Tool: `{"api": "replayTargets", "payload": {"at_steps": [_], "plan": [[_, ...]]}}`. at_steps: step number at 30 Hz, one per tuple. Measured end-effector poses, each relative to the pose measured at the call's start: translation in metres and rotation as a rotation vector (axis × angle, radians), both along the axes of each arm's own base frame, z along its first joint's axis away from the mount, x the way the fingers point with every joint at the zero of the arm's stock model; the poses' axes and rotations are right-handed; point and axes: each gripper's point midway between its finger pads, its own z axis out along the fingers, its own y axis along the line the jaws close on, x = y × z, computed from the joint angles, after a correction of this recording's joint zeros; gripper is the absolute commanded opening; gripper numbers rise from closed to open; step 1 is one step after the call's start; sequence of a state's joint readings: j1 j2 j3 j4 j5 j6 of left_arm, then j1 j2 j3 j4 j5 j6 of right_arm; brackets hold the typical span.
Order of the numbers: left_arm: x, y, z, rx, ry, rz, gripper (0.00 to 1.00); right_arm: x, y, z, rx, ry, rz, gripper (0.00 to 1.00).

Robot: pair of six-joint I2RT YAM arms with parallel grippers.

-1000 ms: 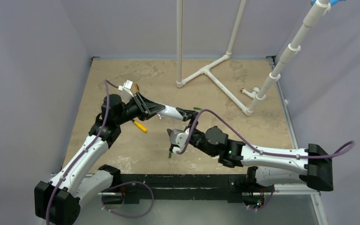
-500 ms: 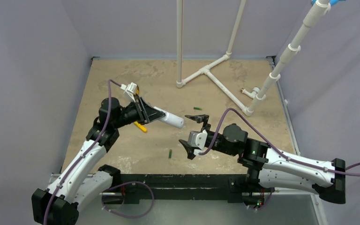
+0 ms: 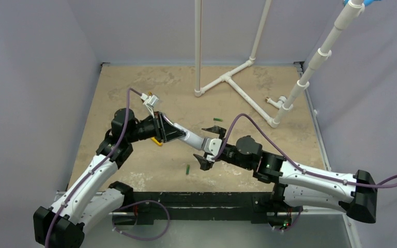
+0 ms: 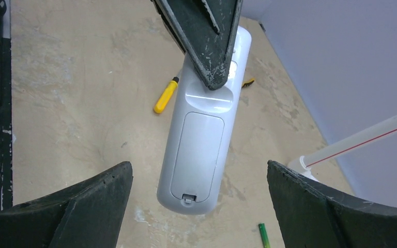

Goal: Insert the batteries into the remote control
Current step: Adjust the remote control.

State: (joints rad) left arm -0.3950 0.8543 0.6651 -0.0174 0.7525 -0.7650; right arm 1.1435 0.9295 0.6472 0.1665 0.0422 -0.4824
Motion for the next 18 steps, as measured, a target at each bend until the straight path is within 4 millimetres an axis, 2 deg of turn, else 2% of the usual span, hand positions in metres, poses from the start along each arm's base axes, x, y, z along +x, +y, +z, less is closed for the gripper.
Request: {"api": "replayTargets", "payload": {"at_steps": [3,10,14,18], "plan": [[-0.001,-0.001,0.002,-0.004,-0.008,-0.006,0.0,0.005,0.003,-0.005,0.014,0.028,-0.018,0.98],[-0.001,-0.002,0.006,-0.014,-0.034,-0.018,0.0,0.028,-0.005,0.001,0.11,0.07,-0.097,0.94],[0.0,-0.003,0.008,-0.018,-0.051,-0.022,0.0,0.029,-0.004,0.002,0.135,0.097,-0.083,0.92],[0.0,-0.003,0.007,-0.018,-0.048,-0.03,0.0,0.028,0.001,-0.002,0.138,0.122,-0.057,0.86]]}}
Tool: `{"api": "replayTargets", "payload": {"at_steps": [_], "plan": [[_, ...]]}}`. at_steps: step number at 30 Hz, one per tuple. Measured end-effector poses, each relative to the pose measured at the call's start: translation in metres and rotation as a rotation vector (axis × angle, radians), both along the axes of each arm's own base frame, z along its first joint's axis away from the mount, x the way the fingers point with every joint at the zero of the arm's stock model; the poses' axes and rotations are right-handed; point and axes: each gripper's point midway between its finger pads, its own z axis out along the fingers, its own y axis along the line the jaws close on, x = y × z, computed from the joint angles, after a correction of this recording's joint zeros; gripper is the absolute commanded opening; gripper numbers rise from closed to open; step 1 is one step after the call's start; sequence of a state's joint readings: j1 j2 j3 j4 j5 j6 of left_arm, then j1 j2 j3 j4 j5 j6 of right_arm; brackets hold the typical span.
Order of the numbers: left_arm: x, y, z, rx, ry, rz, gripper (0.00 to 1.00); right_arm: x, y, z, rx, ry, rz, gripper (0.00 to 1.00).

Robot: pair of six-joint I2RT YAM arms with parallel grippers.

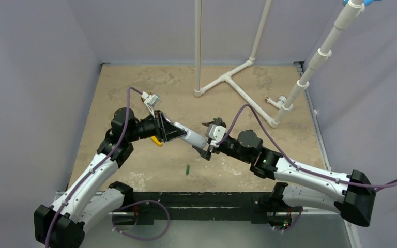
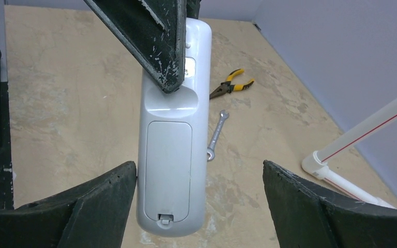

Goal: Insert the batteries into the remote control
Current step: Adjust the remote control.

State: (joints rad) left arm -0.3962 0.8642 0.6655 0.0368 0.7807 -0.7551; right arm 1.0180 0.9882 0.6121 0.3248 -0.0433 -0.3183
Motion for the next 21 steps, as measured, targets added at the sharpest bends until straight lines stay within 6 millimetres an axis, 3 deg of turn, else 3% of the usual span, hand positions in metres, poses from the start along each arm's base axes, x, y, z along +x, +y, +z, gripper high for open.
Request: {"api": "replayTargets", "payload": {"at_steps": [7,10,15,21], "plan": [[-0.003,-0.002,0.0,-0.003,0.004,-0.019,0.0,-0.001,0.007,-0.013,-0.019,0.035,0.025,0.84],[-0.003,-0.003,0.0,-0.007,0.009,-0.022,0.0,-0.001,0.009,-0.018,-0.03,0.045,0.029,0.78],[-0.004,-0.003,0.001,-0.008,0.01,-0.024,0.0,-0.001,0.011,-0.025,-0.042,0.062,0.036,0.6],[-0.001,-0.003,0.001,-0.01,0.003,-0.018,0.04,-0.005,0.015,-0.029,-0.041,0.094,0.058,0.26]]}}
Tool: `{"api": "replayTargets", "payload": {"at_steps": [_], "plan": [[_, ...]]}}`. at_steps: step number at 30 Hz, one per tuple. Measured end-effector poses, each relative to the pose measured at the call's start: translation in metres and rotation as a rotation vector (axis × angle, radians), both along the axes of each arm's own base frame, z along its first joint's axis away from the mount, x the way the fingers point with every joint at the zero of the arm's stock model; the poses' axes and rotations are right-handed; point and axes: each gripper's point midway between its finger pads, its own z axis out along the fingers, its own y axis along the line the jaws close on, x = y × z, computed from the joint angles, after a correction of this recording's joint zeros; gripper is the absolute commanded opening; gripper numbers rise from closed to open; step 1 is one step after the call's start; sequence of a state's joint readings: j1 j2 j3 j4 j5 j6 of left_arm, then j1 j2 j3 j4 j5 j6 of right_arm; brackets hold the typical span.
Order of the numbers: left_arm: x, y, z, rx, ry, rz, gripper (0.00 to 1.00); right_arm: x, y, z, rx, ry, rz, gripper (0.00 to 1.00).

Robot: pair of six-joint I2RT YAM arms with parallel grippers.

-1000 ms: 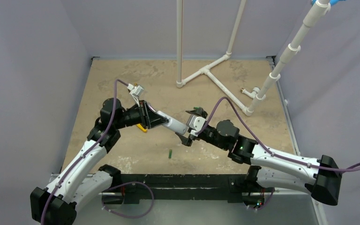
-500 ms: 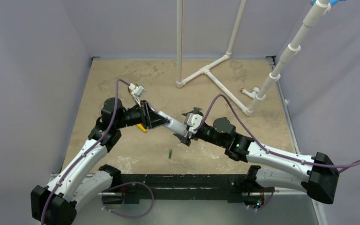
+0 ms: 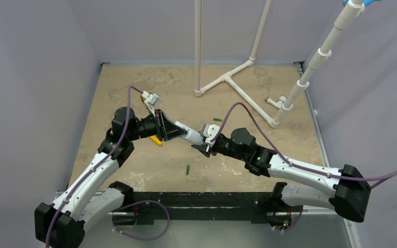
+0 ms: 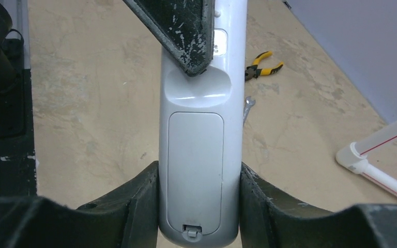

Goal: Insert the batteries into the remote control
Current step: Adjust the remote control.

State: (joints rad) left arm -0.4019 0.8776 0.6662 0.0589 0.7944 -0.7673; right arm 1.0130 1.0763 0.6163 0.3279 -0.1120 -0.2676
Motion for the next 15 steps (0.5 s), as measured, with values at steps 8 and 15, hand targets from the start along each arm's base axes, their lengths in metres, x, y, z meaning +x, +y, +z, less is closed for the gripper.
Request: {"api": "replayTargets", "payload": {"at_steps": [8,15], "plan": [[0.009,0.0,0.001,-0.007,0.022,0.033,0.34,0.005,0.004,-0.001,-0.015,0.045,-0.011,0.11],[0.01,-0.003,0.016,-0.058,0.016,0.031,0.39,0.004,0.009,0.011,0.046,0.073,-0.012,0.09]]}}
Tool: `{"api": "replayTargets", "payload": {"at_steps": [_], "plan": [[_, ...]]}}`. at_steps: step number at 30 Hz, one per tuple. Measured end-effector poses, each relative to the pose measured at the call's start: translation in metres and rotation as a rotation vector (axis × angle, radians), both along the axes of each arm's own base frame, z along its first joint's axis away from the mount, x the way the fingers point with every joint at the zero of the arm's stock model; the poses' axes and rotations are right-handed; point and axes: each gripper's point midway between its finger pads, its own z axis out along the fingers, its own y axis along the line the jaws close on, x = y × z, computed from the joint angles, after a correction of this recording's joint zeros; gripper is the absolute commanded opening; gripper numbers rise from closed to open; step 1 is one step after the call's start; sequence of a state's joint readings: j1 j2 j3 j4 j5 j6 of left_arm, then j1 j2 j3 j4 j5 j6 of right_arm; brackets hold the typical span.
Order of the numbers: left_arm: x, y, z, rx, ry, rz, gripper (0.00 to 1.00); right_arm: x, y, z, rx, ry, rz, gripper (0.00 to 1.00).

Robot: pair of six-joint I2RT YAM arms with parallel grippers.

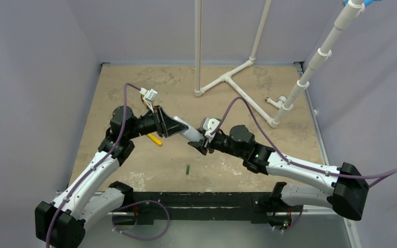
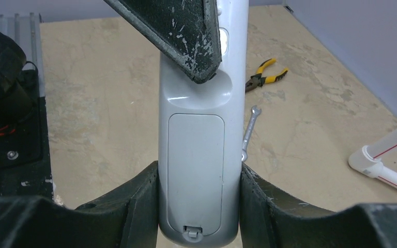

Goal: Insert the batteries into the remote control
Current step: Adjust the remote control.

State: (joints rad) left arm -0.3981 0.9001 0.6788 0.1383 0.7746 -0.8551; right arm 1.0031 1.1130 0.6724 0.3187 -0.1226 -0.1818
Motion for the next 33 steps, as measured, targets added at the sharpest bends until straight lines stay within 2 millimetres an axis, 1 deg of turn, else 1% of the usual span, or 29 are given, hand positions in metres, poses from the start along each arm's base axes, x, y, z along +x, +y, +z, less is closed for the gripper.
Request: {"api": "replayTargets", "payload": {"at_steps": [3,6,16,18,21,30,32,33], "plan": [[0.002,0.0,0.008,-0.023,-0.018,0.012,0.39,0.0,0.004,0.007,0.048,0.022,-0.005,0.08],[0.004,0.002,0.012,-0.029,-0.028,0.038,0.4,0.001,0.008,0.009,0.079,0.051,-0.011,0.07],[0.009,0.009,0.015,-0.023,-0.038,0.117,0.39,0.004,0.018,0.012,0.123,0.093,-0.015,0.05],[0.01,0.01,0.015,-0.024,-0.041,0.124,0.37,0.004,0.018,0.013,0.128,0.096,-0.014,0.05],[0.011,0.011,0.015,-0.022,-0.04,0.131,0.34,0.003,0.019,0.013,0.13,0.1,-0.014,0.05],[0.012,0.011,0.012,-0.011,-0.03,0.138,0.34,0.003,0.018,0.012,0.128,0.104,-0.014,0.05],[0.012,0.012,0.01,-0.004,-0.036,0.138,0.32,0.003,0.018,0.012,0.126,0.106,-0.014,0.05],[0.012,0.012,0.01,-0.001,-0.036,0.139,0.29,0.002,0.018,0.011,0.125,0.108,-0.014,0.05]]}}
